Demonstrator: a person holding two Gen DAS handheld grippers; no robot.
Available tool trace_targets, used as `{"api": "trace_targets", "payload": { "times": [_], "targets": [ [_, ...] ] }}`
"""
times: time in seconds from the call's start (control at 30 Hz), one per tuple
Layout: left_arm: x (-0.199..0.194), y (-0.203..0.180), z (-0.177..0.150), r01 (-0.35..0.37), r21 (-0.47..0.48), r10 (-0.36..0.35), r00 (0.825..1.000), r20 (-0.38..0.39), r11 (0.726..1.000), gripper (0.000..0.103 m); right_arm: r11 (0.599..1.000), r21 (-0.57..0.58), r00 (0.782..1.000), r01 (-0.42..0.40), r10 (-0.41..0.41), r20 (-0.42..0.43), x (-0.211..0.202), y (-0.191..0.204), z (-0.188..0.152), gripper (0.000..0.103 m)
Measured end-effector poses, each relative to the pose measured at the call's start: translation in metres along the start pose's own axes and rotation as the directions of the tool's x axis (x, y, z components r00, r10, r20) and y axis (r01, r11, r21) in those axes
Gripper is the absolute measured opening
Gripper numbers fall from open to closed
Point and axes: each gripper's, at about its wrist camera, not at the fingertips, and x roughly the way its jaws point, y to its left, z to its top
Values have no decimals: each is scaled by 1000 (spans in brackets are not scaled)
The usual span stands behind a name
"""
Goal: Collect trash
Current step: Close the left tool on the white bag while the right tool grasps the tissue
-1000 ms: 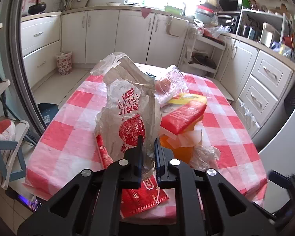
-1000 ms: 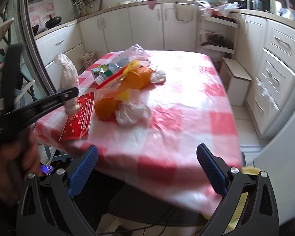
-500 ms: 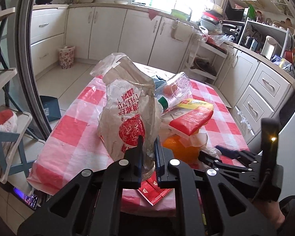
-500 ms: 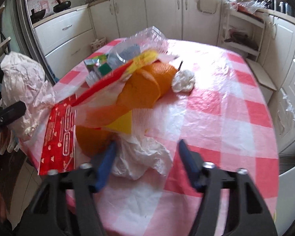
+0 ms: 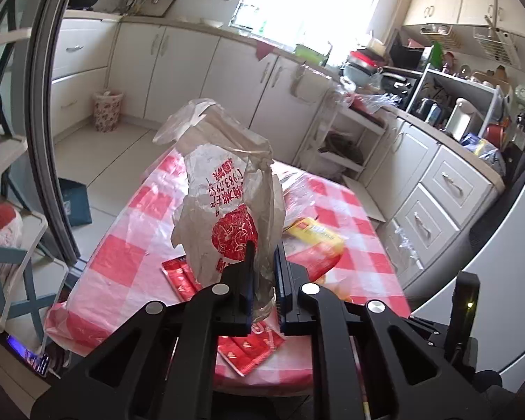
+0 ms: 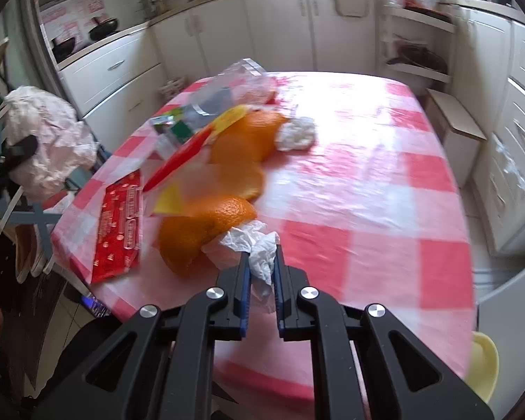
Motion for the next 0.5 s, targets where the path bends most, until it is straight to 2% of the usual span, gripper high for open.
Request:
{"api": "trace_targets", "payload": {
  "times": [0.13,0.2,0.27,0.33,0.4,0.47,0.5],
  "targets": [
    [-10,-19,-2,37,33,-37,999,5,999,9,998,49,998,46,-47,32,-21,-20,-2,12],
    [-10,-30,-7,49,54,-49,999,-4,997,9,998,17,996,64,-65,69,-37,-19,-3,12],
    [-9,-39,-11,63,65,-62,998,-17,996,9,992,-18,989,126,-124,81,-43,-19,-2,12],
    [-7,-51,-17,78,78,-76,997,-33,994,9,994,47,994,99,-101,45,-42,-37,-4,12],
    [-6,-64,-22,96,90,-92,995,-45,991,9,997,34,994,74,-76,83,-56,-37,-8,12],
    [-6,-73,-27,107,111,-102,993,-52,988,9,992,-5,987,127,-126,96,-63,-31,-10,12],
    [-5,-80,-30,115,123,-108,992,-60,986,9,991,28,988,130,-131,76,-63,-39,-11,12]
  ]
}}
